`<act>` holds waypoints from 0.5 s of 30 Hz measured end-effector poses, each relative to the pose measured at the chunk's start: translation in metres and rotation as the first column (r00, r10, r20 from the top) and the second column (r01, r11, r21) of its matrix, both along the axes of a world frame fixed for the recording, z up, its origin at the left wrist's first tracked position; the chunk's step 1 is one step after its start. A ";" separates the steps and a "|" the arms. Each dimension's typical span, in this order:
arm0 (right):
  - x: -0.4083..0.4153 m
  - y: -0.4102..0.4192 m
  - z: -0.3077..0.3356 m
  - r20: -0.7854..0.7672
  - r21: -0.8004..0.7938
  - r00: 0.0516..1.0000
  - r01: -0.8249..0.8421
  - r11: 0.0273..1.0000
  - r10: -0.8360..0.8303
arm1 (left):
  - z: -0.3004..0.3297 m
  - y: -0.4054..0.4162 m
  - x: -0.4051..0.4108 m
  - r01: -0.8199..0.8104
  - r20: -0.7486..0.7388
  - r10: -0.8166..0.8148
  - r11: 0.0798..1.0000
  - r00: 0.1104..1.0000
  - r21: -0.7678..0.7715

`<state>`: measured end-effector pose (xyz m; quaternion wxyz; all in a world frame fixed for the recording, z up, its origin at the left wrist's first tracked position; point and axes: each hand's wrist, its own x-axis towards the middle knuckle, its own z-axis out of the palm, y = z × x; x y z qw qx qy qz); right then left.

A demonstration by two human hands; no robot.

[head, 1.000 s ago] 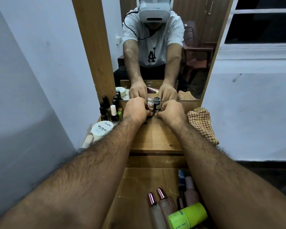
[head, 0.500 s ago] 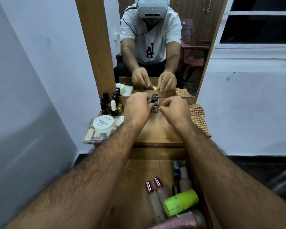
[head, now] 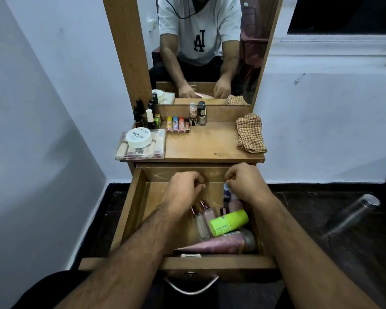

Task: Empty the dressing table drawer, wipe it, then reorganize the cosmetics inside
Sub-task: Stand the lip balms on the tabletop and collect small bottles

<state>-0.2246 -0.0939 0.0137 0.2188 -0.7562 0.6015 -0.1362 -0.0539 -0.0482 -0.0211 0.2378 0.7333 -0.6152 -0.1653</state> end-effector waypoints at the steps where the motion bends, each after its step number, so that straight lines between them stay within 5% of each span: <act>1: 0.001 0.001 -0.003 -0.046 0.004 0.999 -0.012 1.000 0.012 | -0.006 0.003 0.000 0.010 -0.011 -0.010 1.000 1.000 0.014; 7: 0.016 0.003 -0.012 -0.336 0.070 0.923 -0.172 0.983 0.186 | -0.013 0.006 -0.004 0.143 0.036 -0.144 0.989 0.989 0.035; 15: 0.026 0.010 -0.026 -0.558 0.115 0.799 -0.193 0.974 0.224 | -0.018 0.013 0.022 0.000 -0.048 0.002 0.999 0.999 0.034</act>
